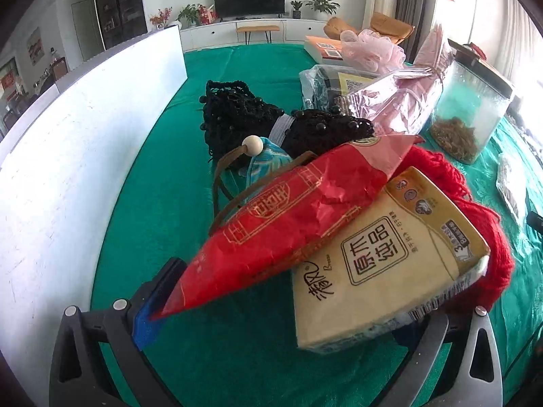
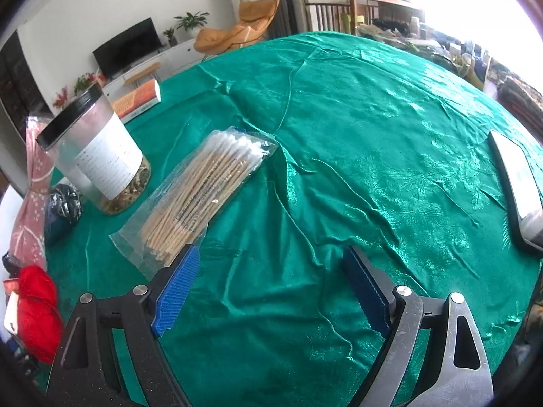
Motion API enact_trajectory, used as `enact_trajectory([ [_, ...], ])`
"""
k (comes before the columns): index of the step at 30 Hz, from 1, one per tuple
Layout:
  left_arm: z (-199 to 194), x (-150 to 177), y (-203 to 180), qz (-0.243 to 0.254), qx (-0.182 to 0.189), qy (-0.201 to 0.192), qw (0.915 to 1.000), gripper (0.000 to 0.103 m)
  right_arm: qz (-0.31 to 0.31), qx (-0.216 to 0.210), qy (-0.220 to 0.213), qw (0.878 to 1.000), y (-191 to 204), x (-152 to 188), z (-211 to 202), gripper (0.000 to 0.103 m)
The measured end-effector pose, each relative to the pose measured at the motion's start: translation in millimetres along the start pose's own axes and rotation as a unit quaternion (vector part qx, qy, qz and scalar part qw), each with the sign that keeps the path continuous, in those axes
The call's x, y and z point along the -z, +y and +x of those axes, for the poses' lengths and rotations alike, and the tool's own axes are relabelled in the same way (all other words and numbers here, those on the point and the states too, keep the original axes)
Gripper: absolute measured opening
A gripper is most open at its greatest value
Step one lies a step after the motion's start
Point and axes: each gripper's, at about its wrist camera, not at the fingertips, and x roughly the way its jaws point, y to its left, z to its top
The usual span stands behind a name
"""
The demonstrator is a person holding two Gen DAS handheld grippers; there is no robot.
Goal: Organize soft objects
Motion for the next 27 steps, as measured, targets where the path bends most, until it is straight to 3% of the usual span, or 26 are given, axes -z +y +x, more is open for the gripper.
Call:
enact_trajectory([
  [6, 2.6, -3.2, -0.4, 0.000, -0.001, 0.000, 1.0000, 0.103, -0.050, 0.056, 0.008, 0.997, 18.0, 3.9, 7.7, 0.089],
  [27, 1.5, -1.5, -0.8, 0.000, -0.002, -0.001, 1.0000, 0.103, -0.048, 0.053, 0.009, 0.997, 15.2, 5.0, 7.4, 0.091],
])
